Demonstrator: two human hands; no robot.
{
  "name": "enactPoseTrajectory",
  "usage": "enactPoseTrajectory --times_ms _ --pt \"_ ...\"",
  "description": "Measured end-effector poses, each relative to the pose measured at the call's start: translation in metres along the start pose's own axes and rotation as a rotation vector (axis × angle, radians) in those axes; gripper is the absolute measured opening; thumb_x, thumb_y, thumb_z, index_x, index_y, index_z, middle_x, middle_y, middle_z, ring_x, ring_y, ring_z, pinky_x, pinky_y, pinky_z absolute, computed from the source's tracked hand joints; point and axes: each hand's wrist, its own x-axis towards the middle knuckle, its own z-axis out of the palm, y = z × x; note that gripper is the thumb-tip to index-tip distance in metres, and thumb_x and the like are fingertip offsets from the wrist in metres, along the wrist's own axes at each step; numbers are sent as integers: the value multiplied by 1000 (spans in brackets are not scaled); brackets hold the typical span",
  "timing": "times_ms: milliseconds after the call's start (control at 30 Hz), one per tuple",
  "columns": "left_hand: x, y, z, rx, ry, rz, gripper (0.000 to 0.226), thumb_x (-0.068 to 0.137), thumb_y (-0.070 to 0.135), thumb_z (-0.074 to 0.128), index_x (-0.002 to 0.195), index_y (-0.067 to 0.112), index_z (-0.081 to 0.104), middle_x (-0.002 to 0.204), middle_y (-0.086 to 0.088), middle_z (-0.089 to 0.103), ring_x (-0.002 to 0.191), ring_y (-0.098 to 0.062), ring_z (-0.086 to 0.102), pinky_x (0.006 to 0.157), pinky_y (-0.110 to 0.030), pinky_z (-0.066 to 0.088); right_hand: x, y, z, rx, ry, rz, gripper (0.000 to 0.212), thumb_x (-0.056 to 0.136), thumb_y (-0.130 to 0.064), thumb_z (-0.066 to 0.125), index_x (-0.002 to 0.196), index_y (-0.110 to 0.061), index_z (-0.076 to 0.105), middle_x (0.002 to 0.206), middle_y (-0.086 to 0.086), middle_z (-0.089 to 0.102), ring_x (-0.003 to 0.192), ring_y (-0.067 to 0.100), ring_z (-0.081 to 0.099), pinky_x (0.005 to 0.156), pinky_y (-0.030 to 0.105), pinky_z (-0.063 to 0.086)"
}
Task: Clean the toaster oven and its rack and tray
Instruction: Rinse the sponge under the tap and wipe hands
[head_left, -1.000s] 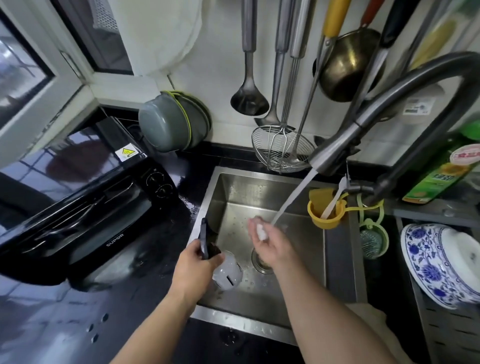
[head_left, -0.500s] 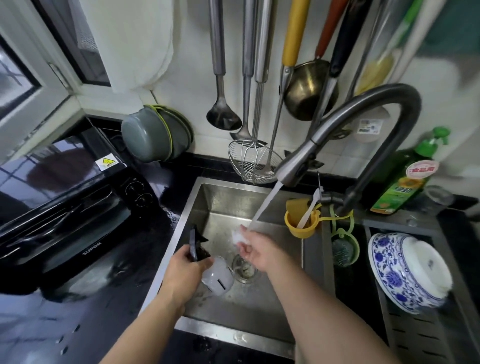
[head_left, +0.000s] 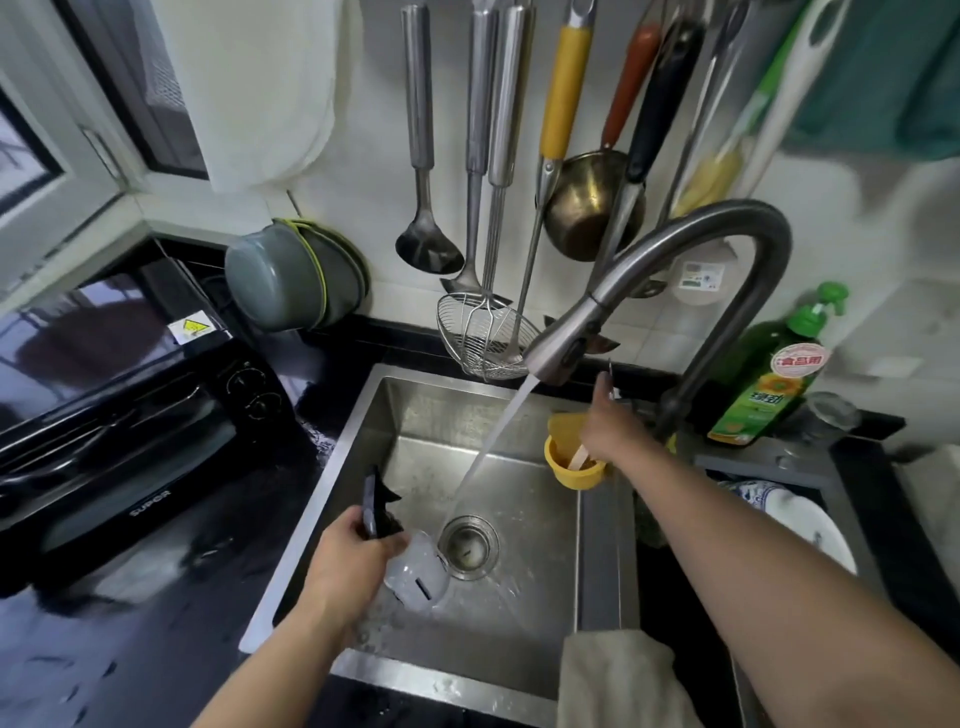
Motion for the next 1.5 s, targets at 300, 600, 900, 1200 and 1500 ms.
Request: enactPoseTrajectory --times_ms 300,600,900,1200,1500 --pt "-3 -10 -13 7 1 -39 16 85 6 80 94 12 69 87 -10 75 88 -31 71 82 -44 55 -6 -7 -3 415 -91 112 23 86 -23 74 101 -8 64 97 12 67 80 23 62 58 27 45" --pt "-15 -24 -28 -23 19 -97 16 86 8 80 97 13 70 91 -10 75 90 -31 70 81 -56 60 -129 -53 97 1568 -577 407 25 91 19 52 111 3 49 106 25 55 108 39 63 66 38 63" --pt "-22 -21 -54 -51 15 -15 14 89 5 75 100 10 68 95 -11 73 87 -24 67 72 -33 51 -160 -118 34 1331 -692 -9 25 94 -48 62 89 -23 65 62 0 38 55 13 34 54 25 32" --pt "-27 -24 -64 -21 -22 23 14 88 5 76 97 6 65 86 -14 67 77 -19 59 73 -31 46 -157 -143 35 1143 -240 19 52 104 -34 46 55 -23 33 49 -4 26 43 12 20 44 28 14" --pt "-24 -23 -69 -13 -16 31 15 89 8 75 98 5 63 93 -17 68 78 -19 59 75 -32 45 -153 -156 16 1273 -112 -21 51 100 -23 46 52 -23 29 52 2 23 42 13 17 44 25 13"
